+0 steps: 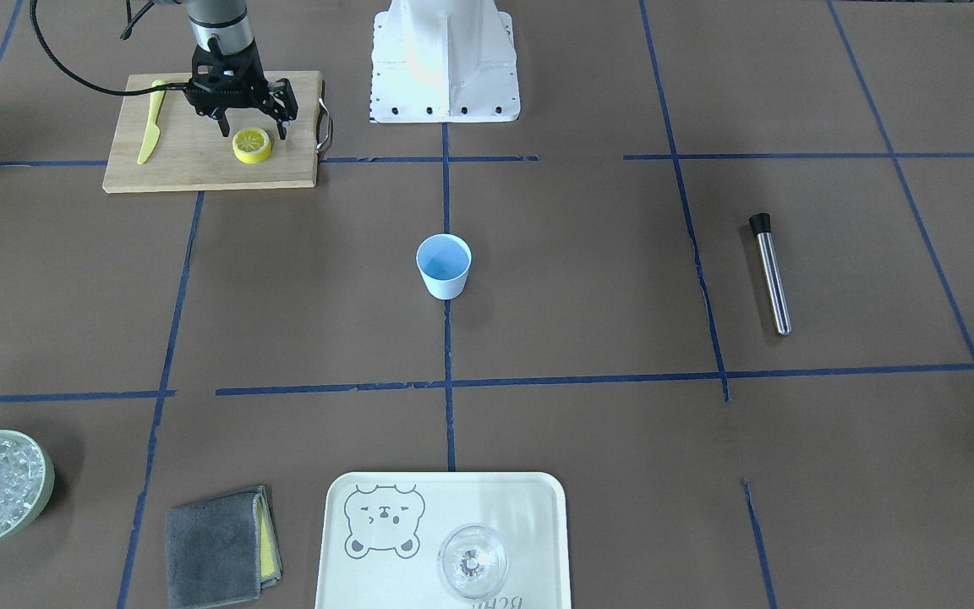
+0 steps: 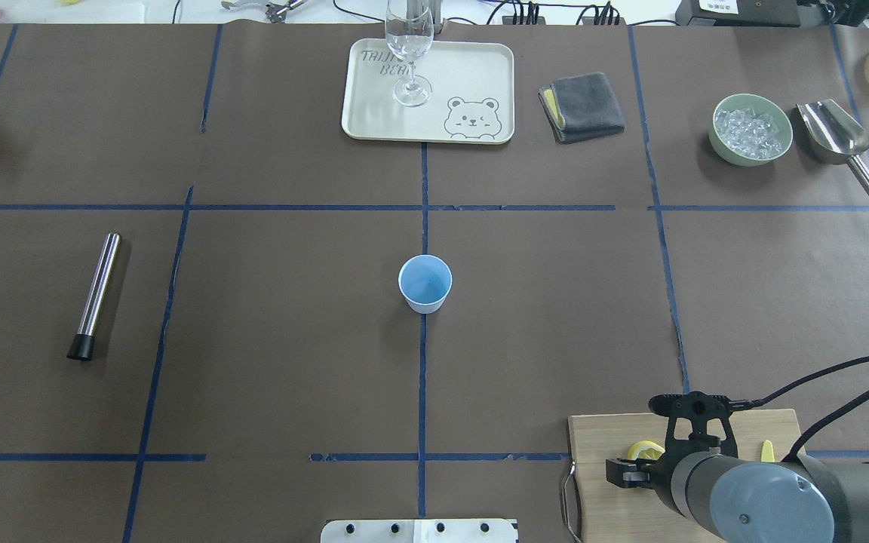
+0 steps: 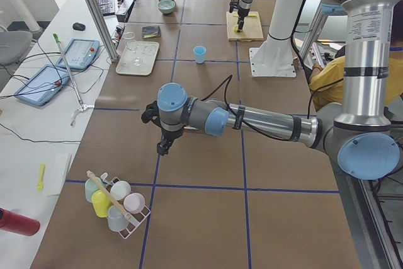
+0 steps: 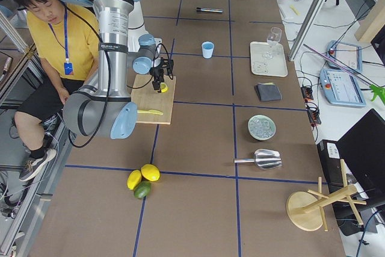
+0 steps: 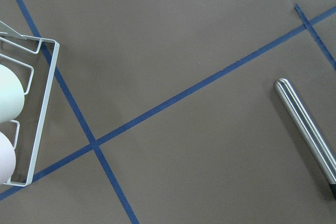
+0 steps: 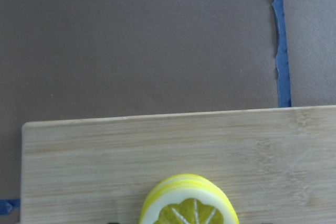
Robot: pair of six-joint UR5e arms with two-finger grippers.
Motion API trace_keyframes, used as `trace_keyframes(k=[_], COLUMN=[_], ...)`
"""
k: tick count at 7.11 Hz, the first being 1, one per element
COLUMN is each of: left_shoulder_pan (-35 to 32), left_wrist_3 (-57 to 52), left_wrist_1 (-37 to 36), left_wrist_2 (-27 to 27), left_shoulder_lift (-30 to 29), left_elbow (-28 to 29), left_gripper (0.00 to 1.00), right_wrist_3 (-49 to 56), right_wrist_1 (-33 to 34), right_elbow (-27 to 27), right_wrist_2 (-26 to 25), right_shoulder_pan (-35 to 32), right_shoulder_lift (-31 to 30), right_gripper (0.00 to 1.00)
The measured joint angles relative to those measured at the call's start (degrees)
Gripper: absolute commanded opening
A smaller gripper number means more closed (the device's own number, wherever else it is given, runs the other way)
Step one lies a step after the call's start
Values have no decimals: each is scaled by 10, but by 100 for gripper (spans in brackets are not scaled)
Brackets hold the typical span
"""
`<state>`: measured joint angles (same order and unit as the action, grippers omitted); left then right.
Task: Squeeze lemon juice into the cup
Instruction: 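Close the right gripper on the lemon slice and lift it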
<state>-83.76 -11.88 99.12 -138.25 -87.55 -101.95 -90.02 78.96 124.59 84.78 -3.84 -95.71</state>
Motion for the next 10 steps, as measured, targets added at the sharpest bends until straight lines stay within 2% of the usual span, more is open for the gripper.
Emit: trace_keyframes(k=[1,2,4,5,10], left_shoulder_pan=[0,0,0,0,0], left_wrist_3=[0,-1,-1,-1,-2], left_wrist_1=[0,0,0,0,0], left_wrist_2=[0,0,0,0,0], left_shoulder_lift=[1,2,2,2,2], left_elbow=[-1,-1,-1,-2,-3], left_gripper=[100,100,100,100,100], right_wrist_3=[0,0,-1,-1,-1], right_wrist_1=[0,0,0,0,0], right_elbow=[-3,-5,-5,-4,1], right_wrist_2=[0,1,1,1,4], right_shoulder_pan=[-1,-1,-2,-3,-16], right_shoulder_lift=[0,1,3,5,9], right_gripper=[88,77,46,35,34])
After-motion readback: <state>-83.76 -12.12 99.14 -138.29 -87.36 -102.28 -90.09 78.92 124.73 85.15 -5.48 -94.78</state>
